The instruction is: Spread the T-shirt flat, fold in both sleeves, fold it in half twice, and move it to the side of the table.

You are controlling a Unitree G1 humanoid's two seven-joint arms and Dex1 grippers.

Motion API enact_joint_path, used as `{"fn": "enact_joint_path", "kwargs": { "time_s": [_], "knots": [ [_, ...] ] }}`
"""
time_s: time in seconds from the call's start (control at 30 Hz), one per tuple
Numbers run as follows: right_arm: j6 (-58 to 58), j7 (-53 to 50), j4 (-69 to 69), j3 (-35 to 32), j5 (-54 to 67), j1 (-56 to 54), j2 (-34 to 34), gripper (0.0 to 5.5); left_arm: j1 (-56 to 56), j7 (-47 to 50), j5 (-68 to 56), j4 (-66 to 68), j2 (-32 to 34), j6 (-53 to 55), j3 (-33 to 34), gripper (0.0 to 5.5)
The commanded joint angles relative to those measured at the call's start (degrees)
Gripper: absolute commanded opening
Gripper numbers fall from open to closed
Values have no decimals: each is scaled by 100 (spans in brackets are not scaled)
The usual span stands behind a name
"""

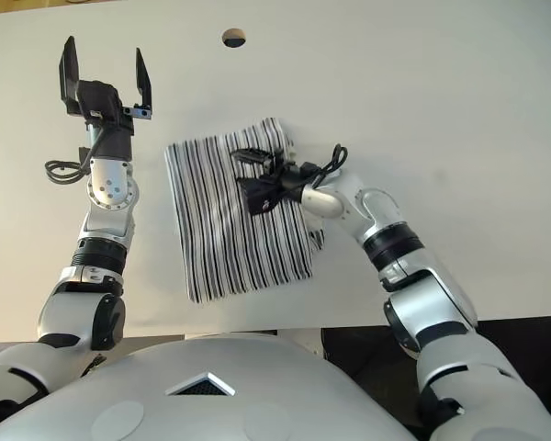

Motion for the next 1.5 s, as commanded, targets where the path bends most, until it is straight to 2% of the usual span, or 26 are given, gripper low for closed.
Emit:
{"fn": "enact_joint_path", "kwargs": {
  "time_s": [0.03,0.27,0.37,0.47,0.5,0.6,0.67,0.77,1.0,1.37,1.5],
  "knots": [
    [5,-211,571,-85,-115,-85,-328,281,10,-57,-10,-14,52,-3,10,456],
    [-276,-379,-1,-219,66,7,-393,281,99,-218,115,-245,273,-90,-66,456],
    [-773,-772,-1008,-891,835,357,-522,281,478,-562,696,-813,871,-395,-357,456],
    [-921,-366,-2440,-1637,1853,1347,-1321,281,1317,-1021,1338,-1785,1853,-650,-381,456],
    [-907,-185,-2732,-1775,2028,1650,-1574,301,1537,-1131,1439,-2016,2072,-674,-354,457],
    [-867,318,-3071,-2173,1749,3121,-2731,361,2351,-1720,1714,-2560,2862,-824,-465,457],
    [-744,608,-3252,-2415,1596,3806,-3266,410,2638,-2025,1792,-2716,3162,-813,-547,457],
    [-542,1049,-3692,-2587,1198,4694,-3823,425,2915,-2825,1923,-2850,3665,-835,-977,457],
    [-525,1511,-3952,-2165,834,4306,-3549,425,2801,-3772,1848,-2921,3856,-962,-1781,457],
    [-857,1245,-3281,-1444,292,3373,-2839,425,2111,-3979,1842,-2548,3408,-1323,-2668,457],
    [-911,1223,-3231,-1373,300,3332,-2833,430,2004,-3970,1813,-2432,3401,-1387,-2804,382]
  ]
}}
